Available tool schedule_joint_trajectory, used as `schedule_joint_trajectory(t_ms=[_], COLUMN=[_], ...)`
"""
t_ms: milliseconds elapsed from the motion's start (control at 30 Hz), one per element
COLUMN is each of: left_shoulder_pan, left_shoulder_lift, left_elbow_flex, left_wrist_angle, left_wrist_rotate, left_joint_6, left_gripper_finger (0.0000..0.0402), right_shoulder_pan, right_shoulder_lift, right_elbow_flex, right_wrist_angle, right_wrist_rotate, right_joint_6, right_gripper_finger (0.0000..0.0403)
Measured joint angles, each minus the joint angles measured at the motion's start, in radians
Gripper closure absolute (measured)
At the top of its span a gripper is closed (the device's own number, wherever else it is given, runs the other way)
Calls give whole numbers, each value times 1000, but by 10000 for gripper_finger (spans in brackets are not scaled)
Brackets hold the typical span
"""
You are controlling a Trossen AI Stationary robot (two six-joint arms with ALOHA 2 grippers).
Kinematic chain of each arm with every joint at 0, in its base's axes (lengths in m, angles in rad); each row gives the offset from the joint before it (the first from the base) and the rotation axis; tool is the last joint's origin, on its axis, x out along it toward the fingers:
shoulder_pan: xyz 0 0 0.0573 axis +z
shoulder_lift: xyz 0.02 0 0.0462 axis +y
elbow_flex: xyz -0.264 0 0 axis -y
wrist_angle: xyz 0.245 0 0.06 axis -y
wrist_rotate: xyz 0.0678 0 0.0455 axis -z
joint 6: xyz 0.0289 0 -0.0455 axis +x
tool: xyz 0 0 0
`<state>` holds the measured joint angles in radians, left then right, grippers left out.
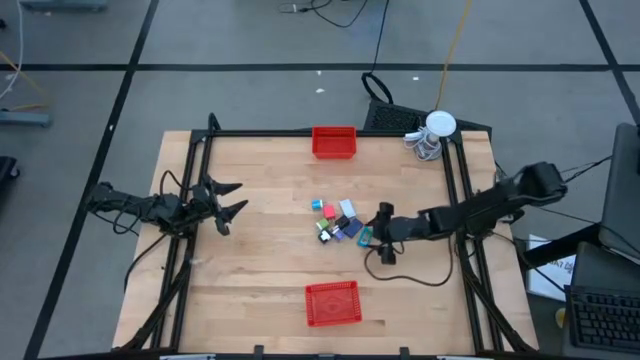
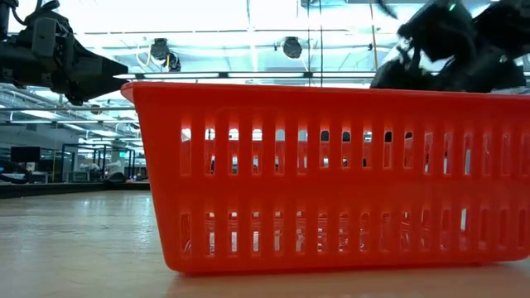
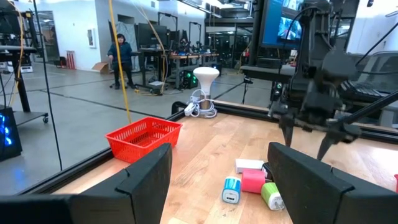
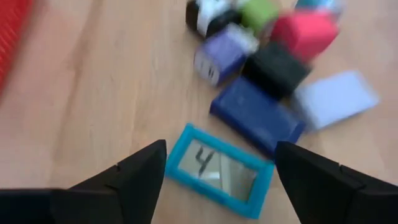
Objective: Pick & Place Office items
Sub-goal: Put the blue timer into the top orange bin
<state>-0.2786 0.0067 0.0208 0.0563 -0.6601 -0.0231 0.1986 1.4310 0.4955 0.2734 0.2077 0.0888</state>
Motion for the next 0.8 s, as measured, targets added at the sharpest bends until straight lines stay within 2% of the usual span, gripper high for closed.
schedule_joint_trajectory(t_ms=[100, 200, 367, 600, 800], left_shoulder_pan=[0, 0, 0, 0, 0], left_shoulder_lift=[0, 0, 0, 0, 0], left_elbow_flex=[0, 0, 0, 0, 0], left_wrist_angle=[1, 0, 0, 0, 0], left_wrist_rotate=[0, 0, 0, 0, -1], left_joint_6=[0, 0, 0, 0, 0], left_gripper_finger=[133, 133, 133, 133, 133], right_shoulder_pan=[0, 0, 0, 0, -1], right_shoulder_lift=[60, 101, 105, 104, 38], right_elbow_flex=[20, 24, 23, 22, 17], right_wrist_angle=[11, 19, 10, -62, -83], right_wrist_rotate=[8, 89, 145, 320, 343], right_joint_6=[24, 101, 149, 318, 232], right_gripper_finger=[121, 121, 122, 122, 122])
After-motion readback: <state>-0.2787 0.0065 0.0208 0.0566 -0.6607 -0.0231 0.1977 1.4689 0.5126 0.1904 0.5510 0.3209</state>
